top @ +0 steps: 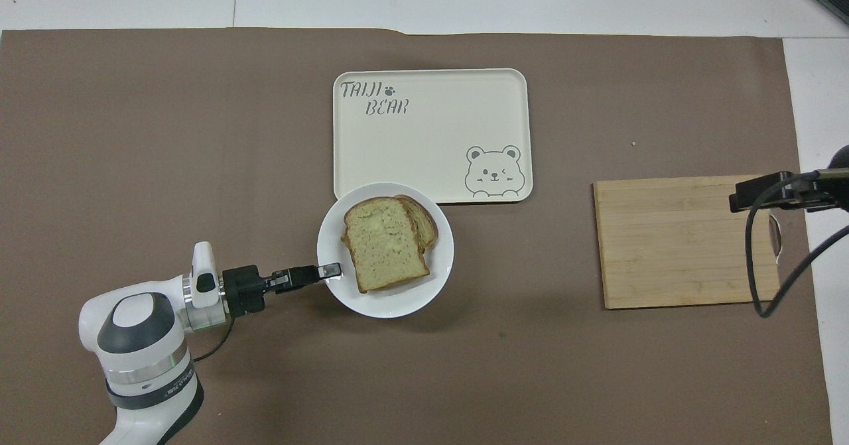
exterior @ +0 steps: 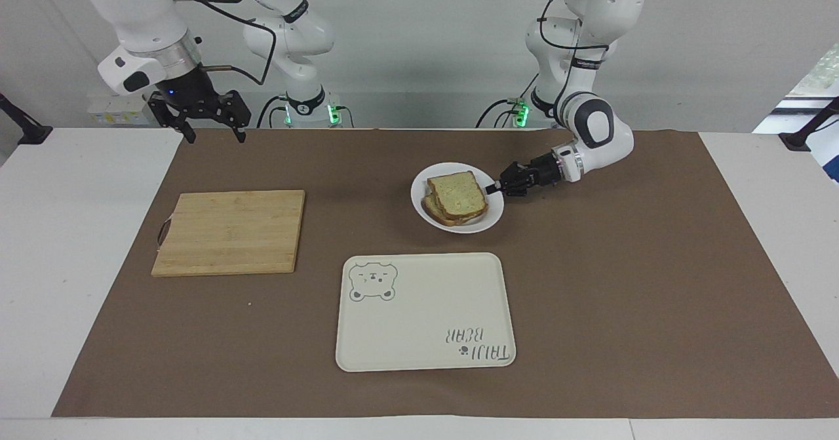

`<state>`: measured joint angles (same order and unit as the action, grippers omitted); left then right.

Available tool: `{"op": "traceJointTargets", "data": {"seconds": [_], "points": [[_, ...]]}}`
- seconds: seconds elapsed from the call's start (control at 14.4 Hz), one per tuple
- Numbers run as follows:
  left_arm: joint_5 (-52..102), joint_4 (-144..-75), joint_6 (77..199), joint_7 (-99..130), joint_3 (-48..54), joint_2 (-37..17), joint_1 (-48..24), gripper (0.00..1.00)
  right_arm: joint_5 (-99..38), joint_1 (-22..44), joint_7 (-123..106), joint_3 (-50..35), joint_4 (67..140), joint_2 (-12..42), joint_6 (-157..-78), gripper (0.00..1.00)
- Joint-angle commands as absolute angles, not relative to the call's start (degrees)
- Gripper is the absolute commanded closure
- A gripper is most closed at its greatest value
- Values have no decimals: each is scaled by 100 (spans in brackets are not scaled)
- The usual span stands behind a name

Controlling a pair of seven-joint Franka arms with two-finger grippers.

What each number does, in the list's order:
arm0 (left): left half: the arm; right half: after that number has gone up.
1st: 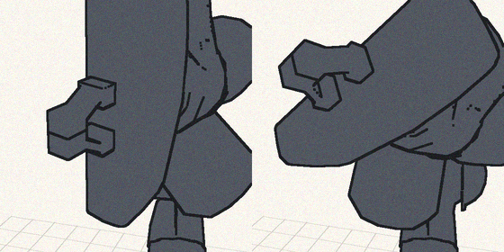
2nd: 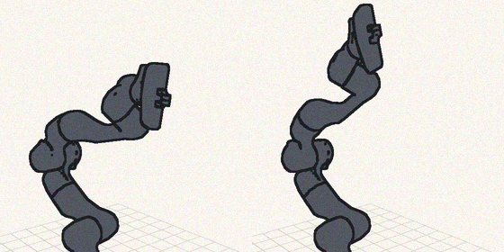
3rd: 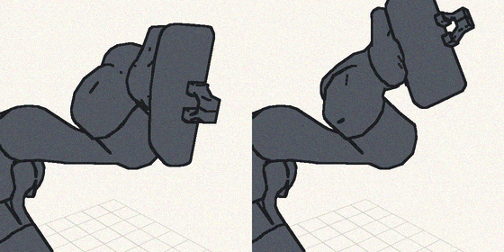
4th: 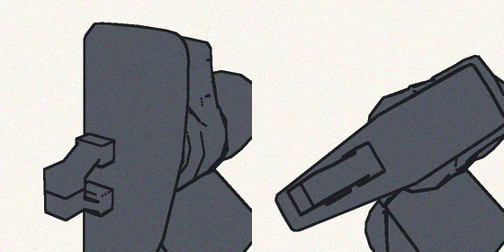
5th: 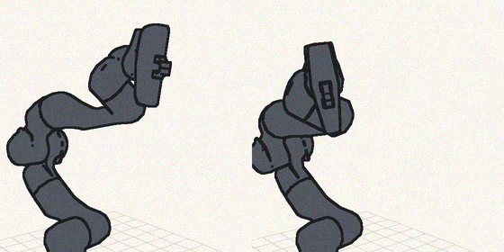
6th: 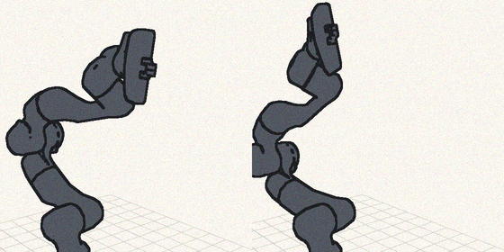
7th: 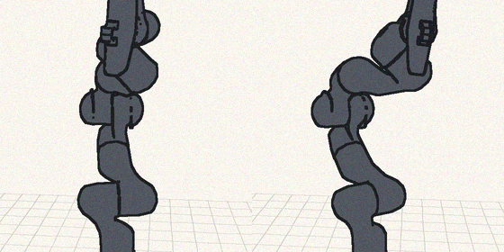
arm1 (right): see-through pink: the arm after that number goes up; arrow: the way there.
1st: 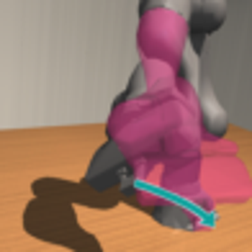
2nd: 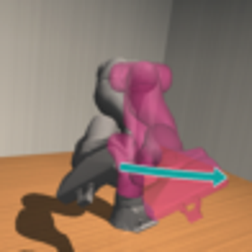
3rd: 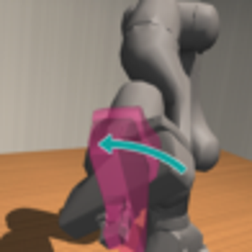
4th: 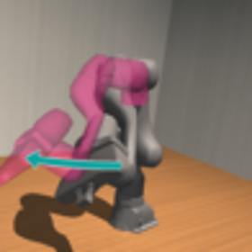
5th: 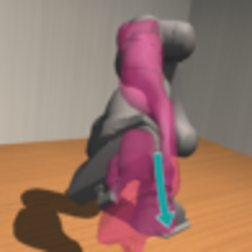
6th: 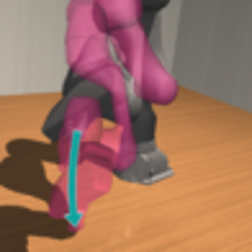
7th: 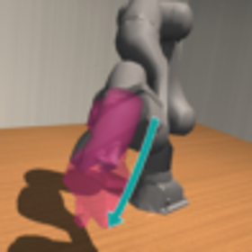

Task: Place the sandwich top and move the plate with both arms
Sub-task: 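Slide the white plate with the left gripper onto the bear tray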

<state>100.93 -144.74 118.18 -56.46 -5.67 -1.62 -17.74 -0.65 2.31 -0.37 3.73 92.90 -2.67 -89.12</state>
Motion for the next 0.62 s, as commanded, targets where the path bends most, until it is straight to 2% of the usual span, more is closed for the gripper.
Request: {"op": "traceJointTargets", "data": {"seconds": [0.0,0.42,0.56], "points": [[10774,-13739,12320,-5730,-527,-702,-2064,100,-62,176,62,325,9246,-255,-8868,0],[11118,-12439,13332,-5126,-326,-1616,-2197,100,-62,176,62,325,9246,-255,-8868,0],[11022,-11964,14032,-4634,59,-1897,-2162,100,-62,176,62,325,9246,-255,-8868,0]]}}
